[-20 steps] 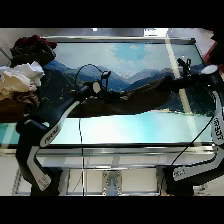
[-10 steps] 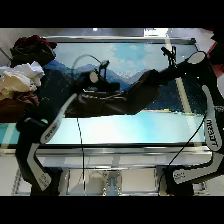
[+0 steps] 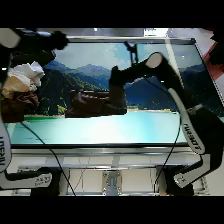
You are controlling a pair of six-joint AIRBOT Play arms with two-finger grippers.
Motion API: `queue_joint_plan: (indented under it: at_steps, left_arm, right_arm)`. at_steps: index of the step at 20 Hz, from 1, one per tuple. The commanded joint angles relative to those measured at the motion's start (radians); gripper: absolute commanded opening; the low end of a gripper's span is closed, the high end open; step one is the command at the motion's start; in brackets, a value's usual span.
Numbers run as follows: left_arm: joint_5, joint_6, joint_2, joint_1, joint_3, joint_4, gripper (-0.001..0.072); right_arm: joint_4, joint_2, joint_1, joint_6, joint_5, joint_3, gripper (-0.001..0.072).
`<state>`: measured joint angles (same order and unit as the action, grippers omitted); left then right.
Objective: Fold the shirts.
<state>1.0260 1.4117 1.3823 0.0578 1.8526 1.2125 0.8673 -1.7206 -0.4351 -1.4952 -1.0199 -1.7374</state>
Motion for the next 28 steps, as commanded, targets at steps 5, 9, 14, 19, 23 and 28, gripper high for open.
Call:
queue_joint_plan:
  at_steps: [5,9,14,19,23,28]
  left_arm:
    - [0.129,-0.061,-0.077,-0.089,-0.010,0.081,0.0244]
    - [0.131,-0.069,-0.077,-0.089,-0.028,0.122,0.0244]
    - [0.096,-0.069,-0.077,-0.089,-0.073,0.123,0.0244]
    - [0.074,-0.069,-0.076,-0.089,-0.087,0.120,0.0244]
    - [0.071,-0.069,-0.076,-0.089,-0.087,0.120,0.0244]
    - [0.070,-0.070,-0.076,-0.089,-0.087,0.121,0.0244]
  right_arm:
    - [-0.238,-0.222,-0.172,0.087,0.299,-0.005,0.0501]
    - [-0.067,-0.146,0.002,0.077,0.104,-0.005,0.0500]
    - [0.124,-0.113,0.267,0.000,-0.232,0.023,0.0531]
    - [0.031,-0.156,0.347,0.055,-0.239,0.167,0.0624]
    - [-0.269,-0.250,0.336,0.198,-0.207,0.192,0.0626]
    - [-0.482,-0.346,0.266,0.293,-0.137,0.192,0.0626]
